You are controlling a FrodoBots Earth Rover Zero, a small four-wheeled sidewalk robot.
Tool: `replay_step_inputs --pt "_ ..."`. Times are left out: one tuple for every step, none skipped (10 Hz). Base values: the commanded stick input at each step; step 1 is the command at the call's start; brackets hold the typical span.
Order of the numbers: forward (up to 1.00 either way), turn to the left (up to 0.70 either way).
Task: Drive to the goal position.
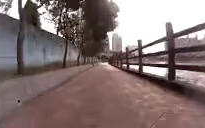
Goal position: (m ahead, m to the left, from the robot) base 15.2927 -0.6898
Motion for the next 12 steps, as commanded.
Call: replay_step_inputs --pt "1.0 0.0" --pt "1.0 0.0" --pt "1.0 0.0" --pt "1.0 0.0" --pt "1.0 0.0" --pt "1.0 0.0" --pt "1.0 0.0" --pt "1.0 0.0" --pt "1.0 0.0" --pt "1.0 0.0" --pt "1.0 0.0" --pt "1.0 0.0"
